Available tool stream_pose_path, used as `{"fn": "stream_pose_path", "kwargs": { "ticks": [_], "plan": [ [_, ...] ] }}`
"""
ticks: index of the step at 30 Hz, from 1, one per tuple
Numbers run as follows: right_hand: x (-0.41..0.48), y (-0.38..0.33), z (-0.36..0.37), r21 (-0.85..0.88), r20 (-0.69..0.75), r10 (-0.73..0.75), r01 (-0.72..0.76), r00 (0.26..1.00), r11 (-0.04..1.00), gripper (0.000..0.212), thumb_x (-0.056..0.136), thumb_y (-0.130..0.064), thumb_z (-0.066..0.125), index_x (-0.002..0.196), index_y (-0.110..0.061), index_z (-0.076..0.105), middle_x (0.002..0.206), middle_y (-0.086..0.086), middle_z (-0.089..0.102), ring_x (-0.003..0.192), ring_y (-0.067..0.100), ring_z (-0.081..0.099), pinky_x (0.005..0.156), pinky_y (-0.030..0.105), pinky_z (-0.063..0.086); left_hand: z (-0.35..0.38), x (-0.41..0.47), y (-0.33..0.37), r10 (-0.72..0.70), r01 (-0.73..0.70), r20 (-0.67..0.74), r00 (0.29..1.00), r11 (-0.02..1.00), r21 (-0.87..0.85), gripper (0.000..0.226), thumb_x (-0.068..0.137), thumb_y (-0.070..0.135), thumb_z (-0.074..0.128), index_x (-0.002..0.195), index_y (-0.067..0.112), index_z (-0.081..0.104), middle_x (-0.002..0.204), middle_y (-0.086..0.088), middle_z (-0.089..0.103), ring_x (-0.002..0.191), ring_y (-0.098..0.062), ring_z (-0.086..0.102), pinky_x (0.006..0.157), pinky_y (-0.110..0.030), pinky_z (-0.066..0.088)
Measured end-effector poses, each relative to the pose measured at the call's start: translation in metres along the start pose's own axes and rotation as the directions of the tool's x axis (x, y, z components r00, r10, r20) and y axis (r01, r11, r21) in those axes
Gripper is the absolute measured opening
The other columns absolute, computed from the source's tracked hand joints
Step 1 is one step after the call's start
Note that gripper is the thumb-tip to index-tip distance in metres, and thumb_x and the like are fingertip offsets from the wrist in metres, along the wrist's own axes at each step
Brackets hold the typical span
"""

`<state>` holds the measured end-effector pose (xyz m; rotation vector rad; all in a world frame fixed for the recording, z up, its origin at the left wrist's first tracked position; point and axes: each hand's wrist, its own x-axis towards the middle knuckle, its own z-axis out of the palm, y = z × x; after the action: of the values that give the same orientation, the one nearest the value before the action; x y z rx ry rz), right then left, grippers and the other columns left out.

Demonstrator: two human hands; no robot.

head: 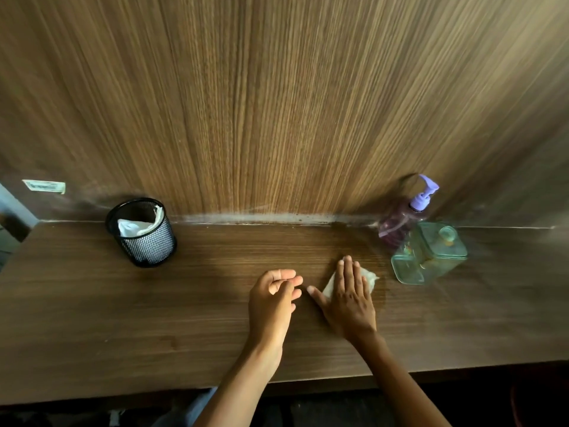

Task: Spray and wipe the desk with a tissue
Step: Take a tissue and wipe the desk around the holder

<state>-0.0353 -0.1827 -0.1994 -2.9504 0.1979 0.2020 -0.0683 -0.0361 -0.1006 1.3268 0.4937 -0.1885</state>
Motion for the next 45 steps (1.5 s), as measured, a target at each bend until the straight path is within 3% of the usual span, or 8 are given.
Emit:
{"fn": "stream_pose_path", "kwargs": {
  "ticks": [4,11,17,23,28,32,37,45],
  "plan": [
    [0.024,0.002,-0.016,0.063,0.046,0.162,-0.164,0.986,0.984,0.100,0.082,-0.075,0.020,0.147,-0.005,-0.008,0.158,0.012,-0.013,0.146,0.023,-0.014,0.119,0.039,-0.005,-0.002,-0.001,0.000,0.005,-0.005,-0.009,1.000,1.000,0.003,0.015,0.091,0.008,0.050,0.088,0.018,0.061,0.089,0.005,0.069,0.088,-0.012,0.063,0.075,-0.026,0.048],
    [0.076,-0.037,-0.028,0.053,0.111,0.141,-0.148,0.984,0.988,0.107,0.078,-0.080,0.020,0.147,-0.004,-0.010,0.157,0.013,-0.017,0.144,0.026,-0.018,0.119,0.043,-0.007,-0.006,0.006,0.004,-0.022,0.022,-0.013,1.000,1.000,-0.006,0.016,0.092,0.008,0.048,0.086,0.019,0.059,0.086,0.006,0.068,0.082,-0.009,0.060,0.066,-0.022,0.043],
    [0.023,-0.038,-0.008,-0.046,0.093,-0.121,0.126,0.988,0.991,0.140,0.038,-0.086,-0.035,0.147,-0.003,-0.006,0.158,0.014,-0.012,0.146,0.025,-0.012,0.119,0.039,-0.004,-0.011,0.004,0.007,-0.029,0.029,-0.005,1.000,0.999,-0.033,0.013,0.091,0.009,0.052,0.087,0.017,0.060,0.087,0.004,0.068,0.081,-0.009,0.062,0.070,-0.025,0.045],
    [0.033,-0.002,-0.021,0.034,0.063,0.135,-0.138,0.989,0.990,0.105,0.077,-0.080,0.018,0.148,-0.006,-0.005,0.159,0.011,-0.011,0.146,0.022,-0.013,0.119,0.040,-0.004,-0.020,0.003,0.009,-0.014,0.014,-0.007,1.000,0.999,-0.031,0.013,0.090,0.009,0.052,0.087,0.018,0.061,0.089,0.004,0.070,0.085,-0.011,0.063,0.069,-0.024,0.046],
    [0.075,-0.025,-0.033,0.063,0.112,0.243,-0.251,0.964,0.966,0.107,0.078,-0.080,0.020,0.147,-0.004,-0.009,0.157,0.013,-0.016,0.145,0.025,-0.017,0.119,0.044,-0.007,-0.022,0.006,0.013,-0.021,0.020,-0.017,1.000,0.999,-0.039,0.013,0.091,0.007,0.050,0.090,0.014,0.060,0.087,0.004,0.069,0.081,-0.009,0.062,0.068,-0.023,0.045],
    [0.074,-0.059,-0.024,0.035,0.087,0.101,-0.104,0.991,0.994,0.109,0.074,-0.083,0.016,0.148,-0.005,-0.007,0.158,0.012,-0.014,0.145,0.024,-0.015,0.118,0.042,-0.006,-0.024,0.008,0.013,-0.023,0.022,-0.034,0.999,0.999,-0.038,0.013,0.091,0.008,0.051,0.087,0.017,0.060,0.085,0.006,0.069,0.079,-0.009,0.062,0.067,-0.023,0.044],
    [0.021,-0.046,-0.008,-0.097,0.134,-0.257,0.271,0.957,0.958,0.133,0.043,-0.086,-0.032,0.148,-0.009,-0.006,0.155,0.004,-0.018,0.143,0.017,-0.019,0.114,0.033,-0.010,-0.027,0.006,0.015,-0.022,0.021,-0.019,1.000,0.998,-0.053,0.011,0.090,0.009,0.052,0.089,0.016,0.061,0.087,0.004,0.068,0.082,-0.011,0.062,0.071,-0.024,0.045],
    [0.048,-0.009,-0.025,-0.023,0.077,0.018,-0.017,0.997,1.000,0.093,0.085,-0.070,0.025,0.148,-0.007,-0.003,0.159,0.009,-0.009,0.146,0.021,-0.010,0.120,0.041,-0.001,-0.038,0.008,0.018,-0.006,0.005,-0.029,1.000,0.999,-0.043,0.011,0.091,0.010,0.052,0.089,0.016,0.061,0.088,0.005,0.069,0.085,-0.011,0.063,0.069,-0.023,0.046]
  ]
}}
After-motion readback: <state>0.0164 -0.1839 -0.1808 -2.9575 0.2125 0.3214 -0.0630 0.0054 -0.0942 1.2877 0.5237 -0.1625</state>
